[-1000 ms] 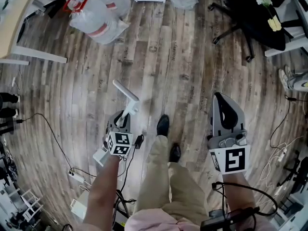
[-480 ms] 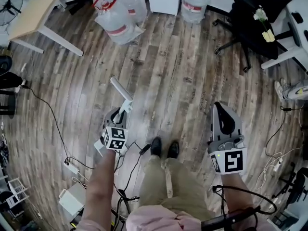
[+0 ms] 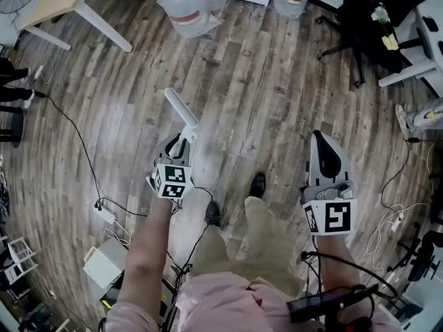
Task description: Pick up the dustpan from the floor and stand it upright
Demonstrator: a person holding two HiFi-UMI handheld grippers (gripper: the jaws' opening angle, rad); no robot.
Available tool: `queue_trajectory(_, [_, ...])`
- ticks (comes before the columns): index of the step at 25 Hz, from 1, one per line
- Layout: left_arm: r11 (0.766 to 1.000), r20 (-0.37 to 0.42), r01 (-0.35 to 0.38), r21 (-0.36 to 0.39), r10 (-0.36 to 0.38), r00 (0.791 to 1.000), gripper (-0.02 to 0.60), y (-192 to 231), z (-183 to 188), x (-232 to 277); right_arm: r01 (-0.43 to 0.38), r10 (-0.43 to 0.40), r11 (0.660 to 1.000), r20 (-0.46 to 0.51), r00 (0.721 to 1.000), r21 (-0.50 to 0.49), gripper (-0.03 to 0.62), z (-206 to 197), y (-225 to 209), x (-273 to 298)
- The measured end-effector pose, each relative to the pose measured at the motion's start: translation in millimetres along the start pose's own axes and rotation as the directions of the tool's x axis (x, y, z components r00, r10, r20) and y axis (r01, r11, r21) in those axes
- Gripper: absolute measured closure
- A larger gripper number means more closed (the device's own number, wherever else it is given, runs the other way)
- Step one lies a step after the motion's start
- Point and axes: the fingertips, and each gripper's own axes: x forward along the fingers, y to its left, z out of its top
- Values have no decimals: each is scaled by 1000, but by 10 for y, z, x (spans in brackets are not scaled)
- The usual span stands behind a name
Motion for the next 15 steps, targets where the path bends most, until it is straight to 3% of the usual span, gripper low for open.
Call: queue_trajectory(15, [999, 107, -8, -48, 13, 994, 500, 207, -607, -1244, -33, 34, 999, 17, 999, -35, 592, 304, 1234, -663])
